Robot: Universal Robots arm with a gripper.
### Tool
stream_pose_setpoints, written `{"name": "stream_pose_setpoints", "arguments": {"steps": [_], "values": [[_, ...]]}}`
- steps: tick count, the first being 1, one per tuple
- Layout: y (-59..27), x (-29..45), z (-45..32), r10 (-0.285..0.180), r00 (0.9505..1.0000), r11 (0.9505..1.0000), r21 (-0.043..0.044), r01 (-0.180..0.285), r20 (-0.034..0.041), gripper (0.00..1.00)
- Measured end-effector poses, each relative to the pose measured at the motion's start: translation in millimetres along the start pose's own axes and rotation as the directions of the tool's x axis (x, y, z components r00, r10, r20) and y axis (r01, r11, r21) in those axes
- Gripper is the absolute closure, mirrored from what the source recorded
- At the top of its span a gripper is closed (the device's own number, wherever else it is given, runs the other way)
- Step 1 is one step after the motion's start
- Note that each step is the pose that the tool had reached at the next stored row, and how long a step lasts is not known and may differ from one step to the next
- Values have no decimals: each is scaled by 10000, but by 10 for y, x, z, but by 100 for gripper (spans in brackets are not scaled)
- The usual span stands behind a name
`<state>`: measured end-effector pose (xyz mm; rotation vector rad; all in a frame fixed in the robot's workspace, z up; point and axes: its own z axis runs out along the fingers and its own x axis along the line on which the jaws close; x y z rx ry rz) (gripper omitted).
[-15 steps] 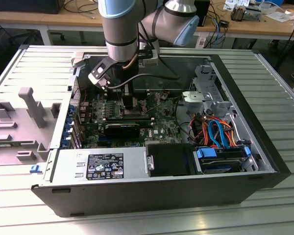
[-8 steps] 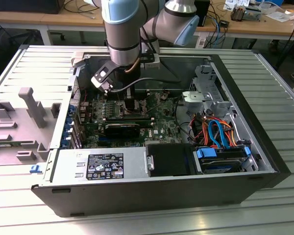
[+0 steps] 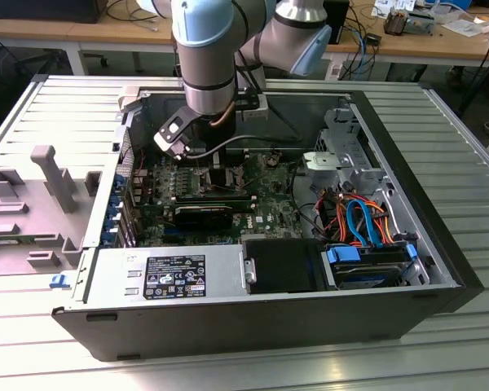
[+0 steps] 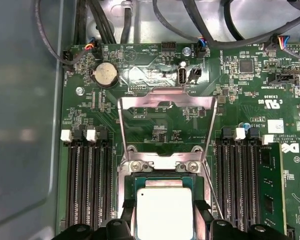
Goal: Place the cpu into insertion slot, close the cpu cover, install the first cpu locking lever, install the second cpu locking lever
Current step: 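Place the cpu into insertion slot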
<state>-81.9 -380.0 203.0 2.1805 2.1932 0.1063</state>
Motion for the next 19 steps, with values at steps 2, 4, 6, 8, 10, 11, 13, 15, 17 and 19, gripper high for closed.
{"name": "stream_pose_setpoints", "arguments": {"steps": [2,4,6,8,10,11,13,15,17,19], "values": [[0,-2,6,2,10000,10000,1,-2,2,45],[-1,-2,12,2,10000,10000,1,-2,1,45],[0,2,21,1,10000,10000,0,-1,1,45],[-2,13,36,1,10000,10000,1,-1,4,45],[-10,29,54,1,10000,10000,3,-1,8,45],[-11,34,61,1,10000,10000,3,-1,5,45],[-12,38,72,1,10000,10000,3,-1,6,45],[-14,36,79,1,10000,10000,5,-1,9,45],[-14,36,80,1,10000,10000,6,-1,10,45],[-15,36,80,1,10000,10000,6,-1,9,45]]}}
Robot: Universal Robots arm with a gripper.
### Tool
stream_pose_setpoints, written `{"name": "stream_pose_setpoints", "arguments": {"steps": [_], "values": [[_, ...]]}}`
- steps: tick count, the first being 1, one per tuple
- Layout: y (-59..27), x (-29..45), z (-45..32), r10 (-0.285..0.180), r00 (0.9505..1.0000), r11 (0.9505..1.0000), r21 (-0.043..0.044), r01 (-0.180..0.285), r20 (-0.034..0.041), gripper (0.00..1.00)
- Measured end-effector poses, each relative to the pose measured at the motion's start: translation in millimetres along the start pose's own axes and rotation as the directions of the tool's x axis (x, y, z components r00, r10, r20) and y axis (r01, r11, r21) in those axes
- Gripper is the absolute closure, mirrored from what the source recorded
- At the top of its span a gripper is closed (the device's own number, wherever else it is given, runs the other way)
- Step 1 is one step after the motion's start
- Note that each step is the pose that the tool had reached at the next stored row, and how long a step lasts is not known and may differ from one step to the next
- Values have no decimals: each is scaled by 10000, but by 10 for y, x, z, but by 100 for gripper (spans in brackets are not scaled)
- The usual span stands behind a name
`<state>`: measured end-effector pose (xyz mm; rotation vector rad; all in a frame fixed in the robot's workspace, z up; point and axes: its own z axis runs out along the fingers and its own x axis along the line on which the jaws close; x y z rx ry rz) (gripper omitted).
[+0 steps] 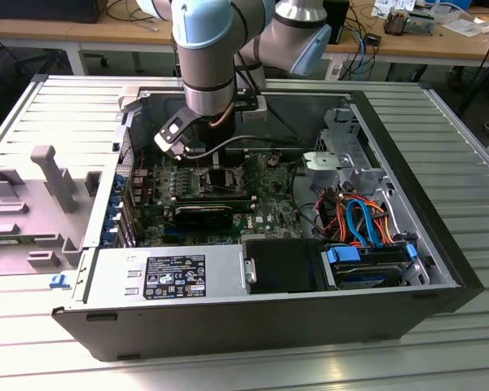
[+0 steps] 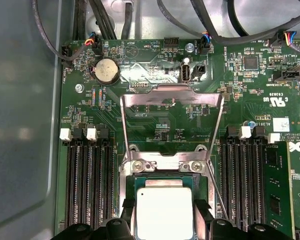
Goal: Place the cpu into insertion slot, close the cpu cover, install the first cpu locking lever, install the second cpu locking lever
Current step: 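Place the cpu into insertion slot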
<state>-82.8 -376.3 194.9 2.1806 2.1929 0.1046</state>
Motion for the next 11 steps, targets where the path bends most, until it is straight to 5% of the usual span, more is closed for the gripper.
{"name": "stream_pose_setpoints", "arguments": {"steps": [7,11], "values": [[1,2,2,1,10000,10000,-5,-1,-7,39],[9,4,-81,0,10000,10000,-19,0,-10,39]]}}
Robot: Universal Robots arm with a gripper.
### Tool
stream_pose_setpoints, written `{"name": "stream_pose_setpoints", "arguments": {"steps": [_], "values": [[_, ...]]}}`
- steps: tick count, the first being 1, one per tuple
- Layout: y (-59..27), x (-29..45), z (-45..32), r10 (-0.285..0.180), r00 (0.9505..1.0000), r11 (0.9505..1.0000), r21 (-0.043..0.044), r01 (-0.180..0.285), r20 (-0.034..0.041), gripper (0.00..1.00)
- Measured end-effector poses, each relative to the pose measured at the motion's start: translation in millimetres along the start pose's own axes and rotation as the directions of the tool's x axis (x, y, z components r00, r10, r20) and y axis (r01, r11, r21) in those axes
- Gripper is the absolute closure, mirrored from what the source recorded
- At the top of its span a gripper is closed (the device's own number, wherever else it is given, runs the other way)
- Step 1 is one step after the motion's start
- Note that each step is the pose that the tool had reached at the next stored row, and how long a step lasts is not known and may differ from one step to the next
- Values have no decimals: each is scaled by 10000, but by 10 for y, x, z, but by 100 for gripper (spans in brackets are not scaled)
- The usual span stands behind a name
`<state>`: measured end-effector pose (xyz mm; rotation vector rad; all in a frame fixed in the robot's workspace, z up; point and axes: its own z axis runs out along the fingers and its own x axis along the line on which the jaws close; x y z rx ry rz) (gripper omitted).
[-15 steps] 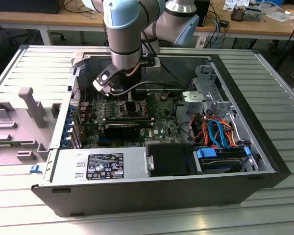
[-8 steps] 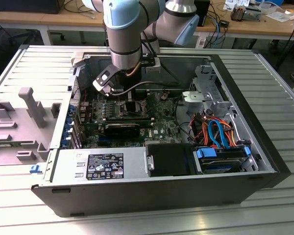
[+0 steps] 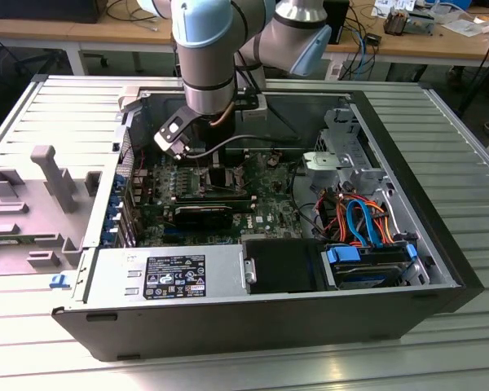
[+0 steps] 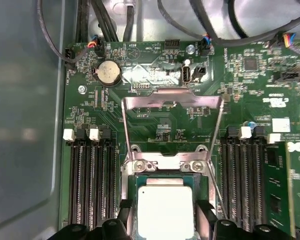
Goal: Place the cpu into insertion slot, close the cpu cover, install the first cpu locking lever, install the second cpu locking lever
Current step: 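Place the cpu into insertion slot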
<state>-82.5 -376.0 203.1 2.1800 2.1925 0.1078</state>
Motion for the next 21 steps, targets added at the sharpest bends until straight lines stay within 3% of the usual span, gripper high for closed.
{"name": "stream_pose_setpoints", "arguments": {"steps": [6,8,9,10,11,18,20,21], "values": [[0,-2,-4,1,10000,10000,1,-1,13,39],[-1,-4,-2,51,9998,10000,0,-51,185,39],[-1,-4,-3,55,9994,10000,2,-55,348,39],[-1,-4,-2,50,9991,10000,1,-50,416,39],[0,-4,-2,47,9990,10000,1,-48,436,39],[0,-3,-1,44,9991,10000,2,-45,432,39],[0,-1,2,34,9993,10000,0,-34,368,39],[0,-1,3,25,9996,10000,0,-25,288,39]]}}
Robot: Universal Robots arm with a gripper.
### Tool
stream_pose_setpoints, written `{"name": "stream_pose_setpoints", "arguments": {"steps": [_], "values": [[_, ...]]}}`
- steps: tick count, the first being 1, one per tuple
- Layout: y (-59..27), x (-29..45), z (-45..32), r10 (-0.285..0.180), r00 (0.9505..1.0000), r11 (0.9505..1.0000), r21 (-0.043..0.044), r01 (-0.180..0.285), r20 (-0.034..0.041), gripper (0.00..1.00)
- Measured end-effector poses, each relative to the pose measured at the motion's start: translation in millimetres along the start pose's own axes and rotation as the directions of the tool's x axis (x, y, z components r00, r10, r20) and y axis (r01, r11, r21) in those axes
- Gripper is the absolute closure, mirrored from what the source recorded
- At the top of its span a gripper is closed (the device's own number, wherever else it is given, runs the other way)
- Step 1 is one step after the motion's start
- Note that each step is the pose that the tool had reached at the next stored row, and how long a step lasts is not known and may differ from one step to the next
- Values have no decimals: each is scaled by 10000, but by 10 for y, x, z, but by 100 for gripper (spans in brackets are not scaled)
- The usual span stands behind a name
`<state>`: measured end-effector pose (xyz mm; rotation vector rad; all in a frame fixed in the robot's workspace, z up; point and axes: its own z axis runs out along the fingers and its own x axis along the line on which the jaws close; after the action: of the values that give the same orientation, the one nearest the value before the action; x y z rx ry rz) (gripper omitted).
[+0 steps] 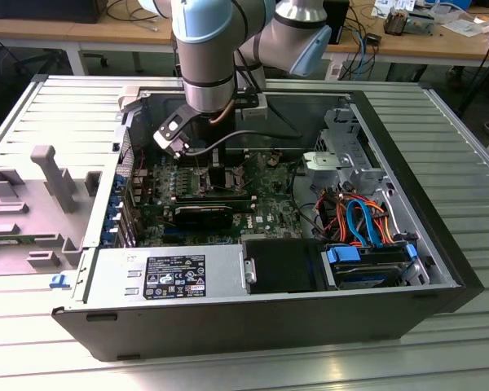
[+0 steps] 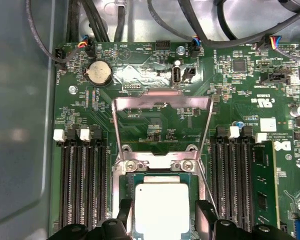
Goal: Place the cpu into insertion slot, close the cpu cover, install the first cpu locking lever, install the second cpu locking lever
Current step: 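Place the cpu into insertion slot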
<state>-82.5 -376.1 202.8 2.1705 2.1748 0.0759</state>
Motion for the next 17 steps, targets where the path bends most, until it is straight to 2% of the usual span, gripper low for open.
{"name": "stream_pose_setpoints", "arguments": {"steps": [2,4,11,15,16,17], "values": [[0,0,2,-23,9999,10000,1,23,-128,39],[-1,1,3,-51,9998,10000,-1,51,-193,39],[-1,2,10,-312,9993,9995,-5,312,-224,39],[-1,2,9,-306,9993,9995,-4,306,-223,39],[-1,1,9,-306,9993,9995,-3,306,-221,41],[-1,1,9,-306,9993,9995,-3,306,-222,47]]}}
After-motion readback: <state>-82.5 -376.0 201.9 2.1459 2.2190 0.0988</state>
